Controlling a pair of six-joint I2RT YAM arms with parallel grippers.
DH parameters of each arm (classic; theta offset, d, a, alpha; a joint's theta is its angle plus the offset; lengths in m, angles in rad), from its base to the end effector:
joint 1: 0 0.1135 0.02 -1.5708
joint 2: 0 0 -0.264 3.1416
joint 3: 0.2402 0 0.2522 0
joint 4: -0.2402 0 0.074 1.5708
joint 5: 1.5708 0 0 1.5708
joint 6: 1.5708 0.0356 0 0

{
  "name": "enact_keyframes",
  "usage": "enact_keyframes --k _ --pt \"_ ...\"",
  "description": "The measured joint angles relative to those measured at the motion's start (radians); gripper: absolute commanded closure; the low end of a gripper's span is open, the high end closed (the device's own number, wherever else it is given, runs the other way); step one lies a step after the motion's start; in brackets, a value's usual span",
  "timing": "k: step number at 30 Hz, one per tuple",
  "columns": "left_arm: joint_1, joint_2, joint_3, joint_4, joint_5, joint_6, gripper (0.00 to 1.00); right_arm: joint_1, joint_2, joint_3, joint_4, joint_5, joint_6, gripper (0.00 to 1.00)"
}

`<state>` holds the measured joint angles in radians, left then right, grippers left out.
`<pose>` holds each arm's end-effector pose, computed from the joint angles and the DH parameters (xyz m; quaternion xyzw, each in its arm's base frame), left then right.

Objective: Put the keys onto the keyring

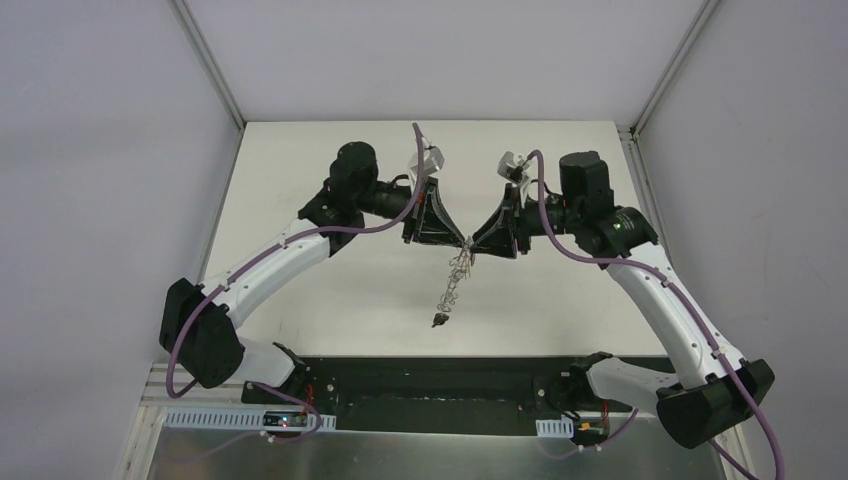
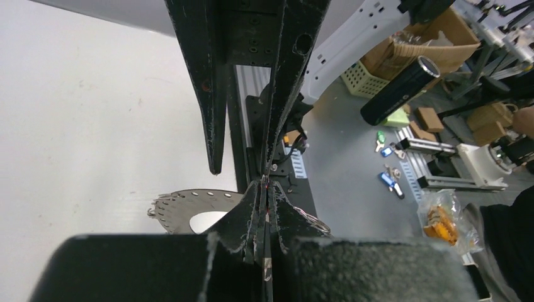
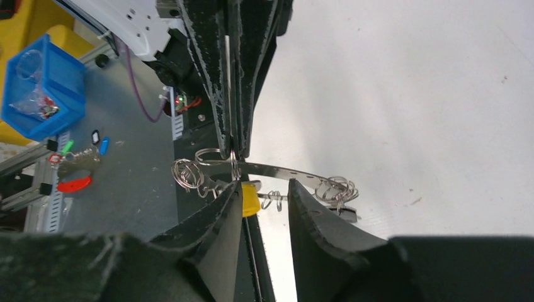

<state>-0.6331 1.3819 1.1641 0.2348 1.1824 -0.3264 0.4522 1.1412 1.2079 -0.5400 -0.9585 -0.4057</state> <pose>0.2305 -0.2100 0.3799 0.4817 0.5145 -0.6199 0.3449 0.1982 0.1287 0.3866 -0.5336 0.5884 0.4041 0.4536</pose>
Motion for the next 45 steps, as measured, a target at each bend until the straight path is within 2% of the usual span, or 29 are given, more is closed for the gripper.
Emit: enact_keyframes --k 4,9,29,35,45 --pt "0.000 0.000 -0.032 0.142 0.018 -0.130 1.00 -0.021 -0.005 -0.021 0.052 -0.066 0.044 0.67" --pt "0.000 0.000 -0.034 0.213 0.019 -0.187 1.00 -0.050 -0.010 -0.049 0.093 -0.121 0.095 0.68" --pt "0.000 0.008 -0.034 0.230 0.019 -0.207 1.00 -0.084 -0.053 -0.093 0.225 -0.220 0.235 0.67" --pt "0.000 0.008 -0.034 0.230 0.019 -0.206 1.00 -0.083 -0.037 -0.150 0.315 -0.242 0.314 0.72" --pt "0.001 0.017 -0.034 0.230 0.018 -0.205 1.00 -0.080 -0.022 -0.185 0.410 -0.276 0.406 0.90"
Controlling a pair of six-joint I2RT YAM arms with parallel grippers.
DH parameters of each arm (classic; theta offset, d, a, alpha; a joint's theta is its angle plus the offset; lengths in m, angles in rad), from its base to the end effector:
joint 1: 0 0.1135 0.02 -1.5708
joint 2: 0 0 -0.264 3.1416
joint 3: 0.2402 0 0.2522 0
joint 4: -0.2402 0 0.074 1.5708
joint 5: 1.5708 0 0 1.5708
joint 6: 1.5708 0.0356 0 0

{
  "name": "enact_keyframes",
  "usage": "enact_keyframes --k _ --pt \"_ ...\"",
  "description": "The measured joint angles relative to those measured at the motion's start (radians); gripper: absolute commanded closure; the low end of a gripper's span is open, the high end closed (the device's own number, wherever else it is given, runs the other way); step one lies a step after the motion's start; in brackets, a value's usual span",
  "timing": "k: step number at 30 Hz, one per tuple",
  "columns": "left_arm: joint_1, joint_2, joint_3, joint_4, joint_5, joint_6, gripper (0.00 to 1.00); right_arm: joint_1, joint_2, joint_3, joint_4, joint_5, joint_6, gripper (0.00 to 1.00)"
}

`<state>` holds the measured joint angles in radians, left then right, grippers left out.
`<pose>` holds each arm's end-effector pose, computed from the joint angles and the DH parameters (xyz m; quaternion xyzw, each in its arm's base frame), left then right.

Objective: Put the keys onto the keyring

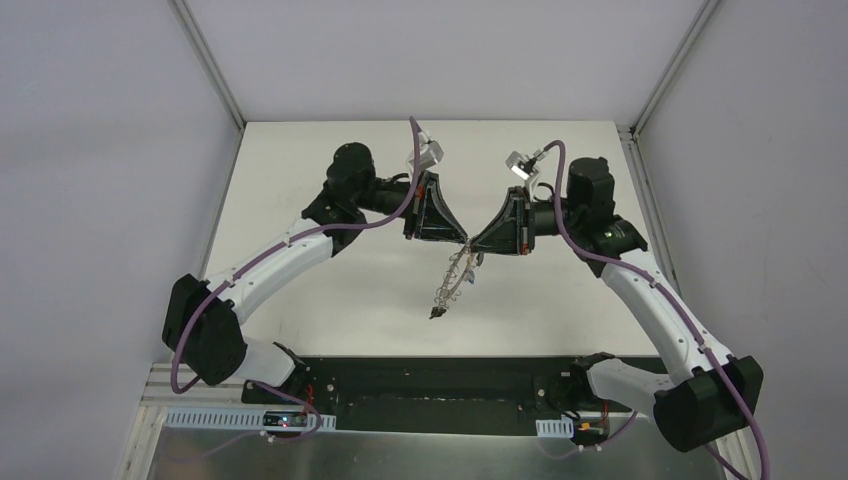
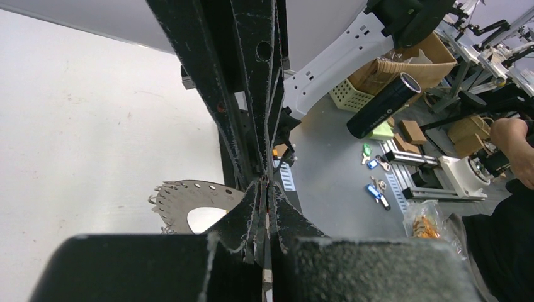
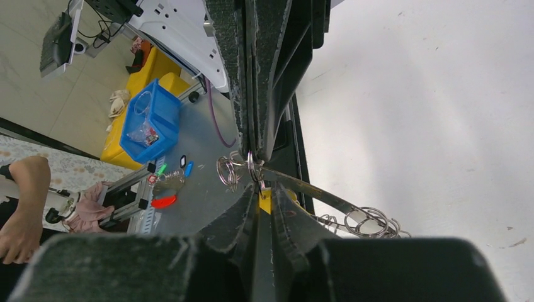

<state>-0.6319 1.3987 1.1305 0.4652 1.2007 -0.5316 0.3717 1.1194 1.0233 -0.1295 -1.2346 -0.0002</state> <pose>0.2322 -0.2111 0.3835 0.4625 0.5007 -0.6499 0.3362 0.2095 0.1178 0.3681 -0.4723 0.5602 0.5388 0.4157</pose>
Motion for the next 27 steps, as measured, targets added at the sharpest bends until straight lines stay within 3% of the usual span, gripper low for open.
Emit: enact_keyframes --k 6,13,27 --pt "0.005 0.006 0.000 -0.001 0.000 0.000 1.00 0.000 0.001 -0.027 0.057 -0.010 0.049 1.00" --pt "0.006 0.019 0.000 0.033 0.001 -0.033 1.00 0.000 0.009 -0.062 0.131 -0.013 0.098 1.00" --pt "0.018 0.057 -0.024 0.311 0.003 -0.274 1.00 0.000 0.029 -0.081 0.285 -0.013 0.208 1.00"
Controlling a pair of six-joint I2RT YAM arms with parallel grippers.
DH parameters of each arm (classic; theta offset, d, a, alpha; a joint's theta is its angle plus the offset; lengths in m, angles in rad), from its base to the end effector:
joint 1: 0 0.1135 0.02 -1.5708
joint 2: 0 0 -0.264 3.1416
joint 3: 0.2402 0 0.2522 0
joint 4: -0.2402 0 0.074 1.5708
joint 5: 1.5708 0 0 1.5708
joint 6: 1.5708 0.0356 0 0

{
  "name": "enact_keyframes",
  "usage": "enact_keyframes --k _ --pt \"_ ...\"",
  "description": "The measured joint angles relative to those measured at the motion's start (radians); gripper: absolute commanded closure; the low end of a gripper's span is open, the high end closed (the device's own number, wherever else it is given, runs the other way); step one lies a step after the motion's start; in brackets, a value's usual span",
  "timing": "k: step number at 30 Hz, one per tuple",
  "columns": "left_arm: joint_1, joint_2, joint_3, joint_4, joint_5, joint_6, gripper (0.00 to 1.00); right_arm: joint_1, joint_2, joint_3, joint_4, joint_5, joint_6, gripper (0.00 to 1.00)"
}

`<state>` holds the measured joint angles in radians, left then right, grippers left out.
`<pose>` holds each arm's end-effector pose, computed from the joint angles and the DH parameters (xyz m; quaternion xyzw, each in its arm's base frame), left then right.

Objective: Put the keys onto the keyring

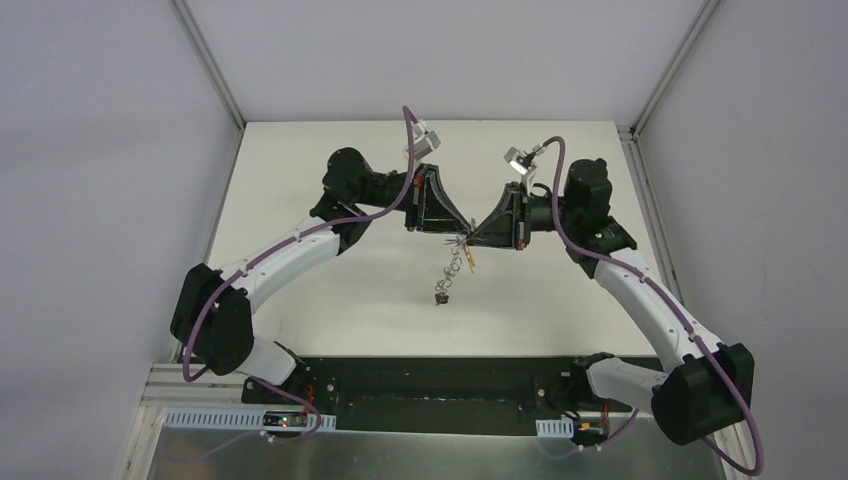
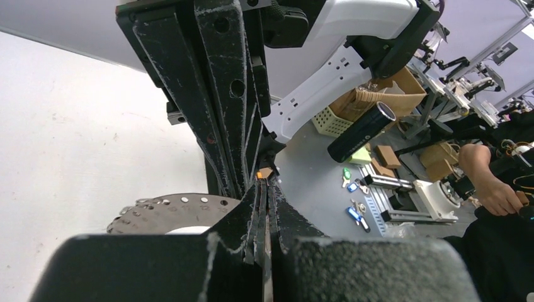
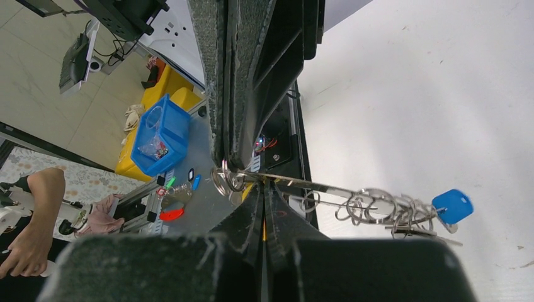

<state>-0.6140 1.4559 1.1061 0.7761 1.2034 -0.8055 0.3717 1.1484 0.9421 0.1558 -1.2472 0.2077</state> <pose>0.2420 -0.2112 0.3841 0.4310 0.4899 -0.6841 0.3259 0.2198 0.1219 0.3585 -0.4492 0.5534 0.5654 0.4151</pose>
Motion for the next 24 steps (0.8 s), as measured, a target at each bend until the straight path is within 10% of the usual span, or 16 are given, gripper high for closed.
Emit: enact_keyframes --k 24 --pt "0.014 0.001 -0.010 0.080 0.001 -0.047 1.00 -0.055 -0.043 0.010 -0.185 0.002 -0.116 0.50"
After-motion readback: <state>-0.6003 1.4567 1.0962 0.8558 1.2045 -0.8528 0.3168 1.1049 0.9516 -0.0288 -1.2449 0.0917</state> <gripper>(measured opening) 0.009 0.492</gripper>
